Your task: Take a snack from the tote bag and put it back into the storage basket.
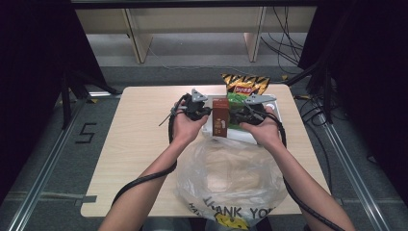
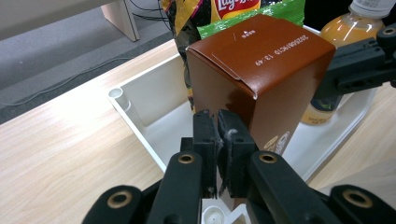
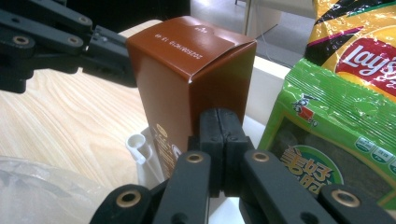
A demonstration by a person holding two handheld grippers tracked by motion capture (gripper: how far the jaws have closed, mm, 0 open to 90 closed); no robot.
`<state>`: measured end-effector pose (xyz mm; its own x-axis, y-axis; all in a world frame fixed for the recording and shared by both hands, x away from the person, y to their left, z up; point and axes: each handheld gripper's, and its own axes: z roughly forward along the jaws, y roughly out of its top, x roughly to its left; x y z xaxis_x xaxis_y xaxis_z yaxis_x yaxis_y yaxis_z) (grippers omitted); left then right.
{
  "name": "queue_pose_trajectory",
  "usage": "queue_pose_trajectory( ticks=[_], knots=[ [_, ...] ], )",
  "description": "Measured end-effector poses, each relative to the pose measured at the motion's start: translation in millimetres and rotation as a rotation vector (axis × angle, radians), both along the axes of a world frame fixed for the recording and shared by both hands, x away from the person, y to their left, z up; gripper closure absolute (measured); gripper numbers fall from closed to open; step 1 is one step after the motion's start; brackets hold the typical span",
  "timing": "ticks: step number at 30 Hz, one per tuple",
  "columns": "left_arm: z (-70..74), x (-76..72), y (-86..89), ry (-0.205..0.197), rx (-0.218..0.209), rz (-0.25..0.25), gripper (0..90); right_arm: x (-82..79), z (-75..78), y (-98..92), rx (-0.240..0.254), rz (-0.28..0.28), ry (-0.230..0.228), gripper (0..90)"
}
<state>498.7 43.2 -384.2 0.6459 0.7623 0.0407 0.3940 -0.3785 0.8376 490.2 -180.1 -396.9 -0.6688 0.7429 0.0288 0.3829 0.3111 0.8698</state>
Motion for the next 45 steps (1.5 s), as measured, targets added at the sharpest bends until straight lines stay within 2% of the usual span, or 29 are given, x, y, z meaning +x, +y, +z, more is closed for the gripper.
queue_pose_trajectory(
  ticks=[1, 2, 3, 5, 6, 7, 8, 9, 10, 11, 12, 13, 14, 15, 16, 20, 21, 23, 25, 26, 29, 31, 32, 33, 35, 36, 38, 40, 45],
  knots=[
    [0.7, 0.0, 0.4, 0.000, 0.013, -0.002, 85.5, -0.2, -0.1, 0.5, 0.016, -0.005, 0.003, 90.0],
    [-0.4, 0.4, -1.6, -0.005, -0.013, 0.008, 85.5, -0.1, 0.5, -1.5, -0.004, 0.003, 0.003, 90.0],
    [-0.2, 0.6, -1.8, -0.007, -0.009, 0.005, 85.3, 0.8, 0.5, -3.6, -0.018, 0.010, -0.004, 90.0],
    [0.9, 0.4, -2.2, -0.009, 0.000, 0.009, 85.1, -0.8, -1.0, -1.3, 0.015, -0.011, 0.000, 90.0],
    [1.7, 0.3, -1.1, -0.009, 0.016, 0.001, 84.9, -0.5, -1.5, -3.0, -0.009, 0.007, -0.009, 90.0],
    [2.2, -0.1, -0.4, -0.007, 0.020, 0.000, 84.4, -0.8, -1.4, -3.6, -0.009, 0.009, -0.002, 90.0],
    [1.8, -0.3, -0.3, -0.014, 0.012, 0.004, 83.5, -1.3, -1.8, -3.0, 0.013, -0.009, -0.006, 90.0],
    [1.3, -1.0, -0.5, -0.020, 0.000, 0.017, 82.0, -0.9, -2.0, -4.1, 0.012, 0.000, -0.007, 90.0],
    [1.9, -1.0, 1.3, -0.020, 0.009, 0.013, 80.0, -0.8, -1.5, -5.7, -0.005, -0.006, -0.011, 89.5],
    [2.8, -2.3, 4.5, -0.023, 0.025, 0.014, 79.6, -3.1, 0.0, -5.1, 0.016, -0.028, 0.011, 87.9],
    [2.6, -2.9, 5.5, -0.025, 0.013, 0.021, 79.0, -1.7, 0.8, -7.0, 0.012, -0.032, -0.016, 86.0],
    [3.2, -4.3, 8.8, -0.023, 0.008, 0.030, 78.1, -3.5, 2.6, -9.7, -0.005, -0.038, 0.001, 84.0],
    [4.1, -5.5, 11.6, -0.023, 0.008, 0.036, 77.0, -1.9, 3.1, -12.1, 0.004, -0.049, -0.037, 82.0],
    [4.7, -6.6, 14.3, -0.022, 0.000, 0.041, 75.9, -3.4, 4.7, -12.6, 0.015, -0.079, -0.019, 79.2],
    [5.0, -7.7, 17.1, -0.030, -0.008, 0.046, 74.7, -4.1, 5.4, -13.2, 0.028, -0.091, -0.027, 76.7],
    [6.1, -15.1, 27.9, -0.032, -0.043, 0.072, 70.7, -8.0, 9.0, -19.1, 0.019, -0.109, -0.029, 66.0],
    [6.0, -17.1, 30.5, -0.031, -0.042, 0.072, 70.0, -8.8, 9.7, -21.6, 0.011, -0.087, -0.029, 64.1],
    [6.3, -21.7, 35.7, -0.035, -0.038, 0.074, 68.1, -12.5, 10.3, -22.2, 0.014, -0.114, -0.026, 59.3],
    [6.5, -26.7, 40.6, -0.042, -0.055, 0.075, 65.8, -14.8, 10.7, -25.5, 0.008, -0.119, -0.026, 56.3],
    [7.0, -29.5, 43.6, -0.039, -0.054, 0.073, 64.8, -17.0, 10.8, -25.9, 0.025, -0.118, -0.008, 54.6],
    [6.5, -38.6, 53.7, -0.039, -0.075, 0.055, 60.5, -21.2, 10.9, -31.3, 0.011, -0.121, -0.016, 50.9],
    [5.0, -44.9, 60.5, -0.042, -0.092, 0.051, 57.7, -25.9, 11.3, -34.1, 0.025, -0.124, -0.020, 48.5],
    [4.4, -47.7, 64.2, -0.039, -0.094, 0.052, 57.0, -26.8, 12.2, -37.5, 0.018, -0.126, -0.030, 47.4],
    [4.1, -49.6, 67.1, -0.039, -0.090, 0.051, 56.1, -29.9, 13.4, -37.6, 0.037, -0.127, -0.001, 46.1],
    [2.7, -55.3, 74.9, -0.031, -0.094, 0.053, 53.7, -30.9, 14.4, -40.2, 0.048, -0.123, -0.019, 43.9],
    [2.6, -57.0, 77.1, -0.030, -0.094, 0.056, 52.9, -32.5, 15.7, -43.5, 0.032, -0.125, -0.029, 43.2],
    [2.2, -60.9, 83.6, -0.033, -0.088, 0.055, 52.2, -33.5, 16.4, -44.4, 0.048, -0.135, -0.034, 42.3],
    [1.8, -64.8, 87.5, -0.038, -0.102, 0.064, 51.7, -35.9, 18.3, -48.0, 0.042, -0.118, -0.002, 41.7],
    [1.0, -74.5, 100.7, -0.041, -0.106, 0.080, 50.8, -39.7, 18.8, -52.8, 0.040, -0.139, -0.031, 40.4]
  ],
)
